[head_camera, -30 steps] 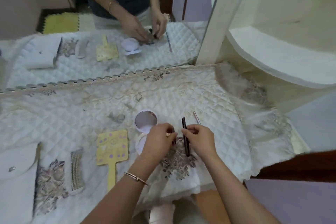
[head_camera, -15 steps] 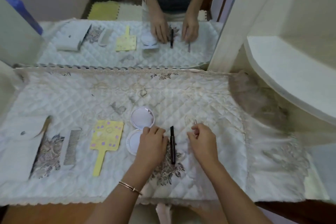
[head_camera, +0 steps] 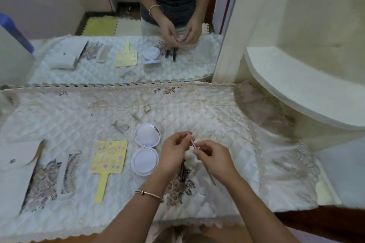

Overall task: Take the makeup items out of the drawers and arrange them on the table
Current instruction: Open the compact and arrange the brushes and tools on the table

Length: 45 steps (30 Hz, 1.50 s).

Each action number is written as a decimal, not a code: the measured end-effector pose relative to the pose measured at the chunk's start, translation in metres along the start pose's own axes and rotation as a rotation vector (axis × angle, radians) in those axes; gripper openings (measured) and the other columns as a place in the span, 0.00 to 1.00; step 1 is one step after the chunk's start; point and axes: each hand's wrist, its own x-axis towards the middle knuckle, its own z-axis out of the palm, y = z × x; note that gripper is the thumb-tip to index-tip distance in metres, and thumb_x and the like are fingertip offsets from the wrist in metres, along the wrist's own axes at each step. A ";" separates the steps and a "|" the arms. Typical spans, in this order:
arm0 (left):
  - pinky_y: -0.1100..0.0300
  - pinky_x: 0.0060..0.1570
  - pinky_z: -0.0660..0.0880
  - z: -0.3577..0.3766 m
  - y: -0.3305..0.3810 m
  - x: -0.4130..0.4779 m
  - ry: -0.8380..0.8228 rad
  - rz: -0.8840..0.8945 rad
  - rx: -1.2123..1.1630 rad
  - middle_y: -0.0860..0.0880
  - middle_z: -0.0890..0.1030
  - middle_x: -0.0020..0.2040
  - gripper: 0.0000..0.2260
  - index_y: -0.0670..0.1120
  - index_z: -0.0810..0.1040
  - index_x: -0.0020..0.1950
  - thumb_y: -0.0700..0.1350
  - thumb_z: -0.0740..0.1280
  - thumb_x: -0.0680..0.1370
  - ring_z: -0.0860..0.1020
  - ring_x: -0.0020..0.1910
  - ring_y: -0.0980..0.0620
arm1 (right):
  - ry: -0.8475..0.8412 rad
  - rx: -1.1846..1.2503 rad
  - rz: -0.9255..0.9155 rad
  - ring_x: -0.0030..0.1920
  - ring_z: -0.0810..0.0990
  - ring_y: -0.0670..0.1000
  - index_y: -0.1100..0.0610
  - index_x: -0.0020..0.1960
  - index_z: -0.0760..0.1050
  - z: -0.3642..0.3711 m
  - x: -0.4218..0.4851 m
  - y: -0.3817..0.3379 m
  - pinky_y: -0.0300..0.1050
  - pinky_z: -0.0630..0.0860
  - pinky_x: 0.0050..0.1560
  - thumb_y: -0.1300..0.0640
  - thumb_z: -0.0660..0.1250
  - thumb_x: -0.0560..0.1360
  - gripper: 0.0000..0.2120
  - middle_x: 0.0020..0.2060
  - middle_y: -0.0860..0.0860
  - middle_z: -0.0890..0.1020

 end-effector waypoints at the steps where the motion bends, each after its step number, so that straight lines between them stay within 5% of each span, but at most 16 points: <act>1: 0.59 0.49 0.75 0.000 0.001 0.001 -0.002 -0.005 -0.027 0.45 0.83 0.45 0.06 0.43 0.79 0.50 0.40 0.64 0.76 0.79 0.45 0.50 | 0.012 0.014 0.001 0.35 0.79 0.40 0.50 0.42 0.79 -0.001 -0.003 -0.001 0.28 0.73 0.38 0.59 0.70 0.71 0.04 0.33 0.45 0.81; 6: 0.64 0.43 0.75 0.007 0.004 0.006 0.040 -0.106 -0.181 0.48 0.82 0.38 0.04 0.42 0.80 0.45 0.40 0.66 0.76 0.77 0.38 0.54 | 0.056 -0.052 0.002 0.30 0.77 0.37 0.52 0.39 0.80 -0.007 -0.007 -0.007 0.23 0.71 0.32 0.58 0.70 0.71 0.03 0.29 0.43 0.79; 14: 0.71 0.29 0.77 0.013 0.000 0.010 0.066 -0.213 -0.306 0.47 0.80 0.36 0.09 0.43 0.79 0.36 0.39 0.65 0.76 0.77 0.35 0.54 | 0.052 -0.125 -0.014 0.39 0.80 0.49 0.58 0.45 0.80 -0.009 -0.007 -0.012 0.37 0.74 0.41 0.57 0.68 0.74 0.05 0.37 0.51 0.82; 18: 0.71 0.26 0.76 -0.006 0.014 0.028 0.265 -0.183 -0.407 0.46 0.78 0.35 0.08 0.42 0.77 0.36 0.37 0.65 0.76 0.76 0.34 0.53 | 0.064 -0.159 0.043 0.33 0.78 0.43 0.55 0.40 0.79 -0.012 -0.017 0.005 0.31 0.71 0.35 0.57 0.68 0.73 0.03 0.31 0.44 0.79; 22: 0.66 0.31 0.79 -0.024 0.013 0.038 0.130 -0.079 0.066 0.46 0.79 0.34 0.04 0.38 0.80 0.43 0.39 0.69 0.73 0.78 0.29 0.54 | 0.171 0.237 0.212 0.38 0.82 0.50 0.51 0.36 0.78 -0.027 -0.011 0.016 0.44 0.78 0.43 0.59 0.69 0.72 0.07 0.33 0.51 0.83; 28: 0.62 0.46 0.73 0.012 -0.031 0.017 0.017 0.138 0.768 0.45 0.83 0.47 0.09 0.43 0.80 0.51 0.44 0.68 0.73 0.79 0.46 0.50 | 0.157 0.136 0.248 0.36 0.80 0.52 0.59 0.42 0.82 -0.014 0.014 0.020 0.48 0.80 0.44 0.58 0.71 0.71 0.04 0.33 0.52 0.81; 32: 0.50 0.51 0.74 0.017 -0.037 0.014 0.001 0.207 0.932 0.42 0.82 0.48 0.08 0.42 0.78 0.50 0.45 0.65 0.75 0.77 0.50 0.44 | 0.194 0.027 0.248 0.40 0.82 0.52 0.59 0.44 0.82 -0.002 0.018 0.029 0.48 0.80 0.49 0.57 0.71 0.70 0.06 0.38 0.54 0.84; 36: 0.50 0.52 0.71 0.017 -0.043 0.012 0.012 0.245 0.984 0.41 0.78 0.49 0.09 0.40 0.77 0.49 0.44 0.63 0.76 0.74 0.51 0.44 | 0.196 -0.098 0.185 0.40 0.78 0.46 0.60 0.50 0.80 0.007 0.019 0.034 0.37 0.71 0.45 0.57 0.70 0.71 0.10 0.43 0.53 0.84; 41: 0.51 0.53 0.70 0.007 -0.047 0.004 0.073 0.310 0.907 0.41 0.75 0.56 0.11 0.40 0.75 0.56 0.41 0.62 0.76 0.73 0.56 0.42 | 0.209 -0.127 0.154 0.42 0.79 0.50 0.60 0.50 0.78 0.009 0.015 0.034 0.38 0.70 0.44 0.60 0.69 0.70 0.09 0.38 0.51 0.80; 45: 0.53 0.49 0.70 -0.022 -0.046 -0.010 0.153 0.363 0.867 0.42 0.78 0.52 0.09 0.40 0.78 0.53 0.39 0.62 0.76 0.75 0.52 0.43 | 0.175 -0.175 0.083 0.44 0.78 0.51 0.60 0.55 0.77 0.004 0.014 0.028 0.40 0.71 0.45 0.61 0.67 0.72 0.12 0.44 0.53 0.79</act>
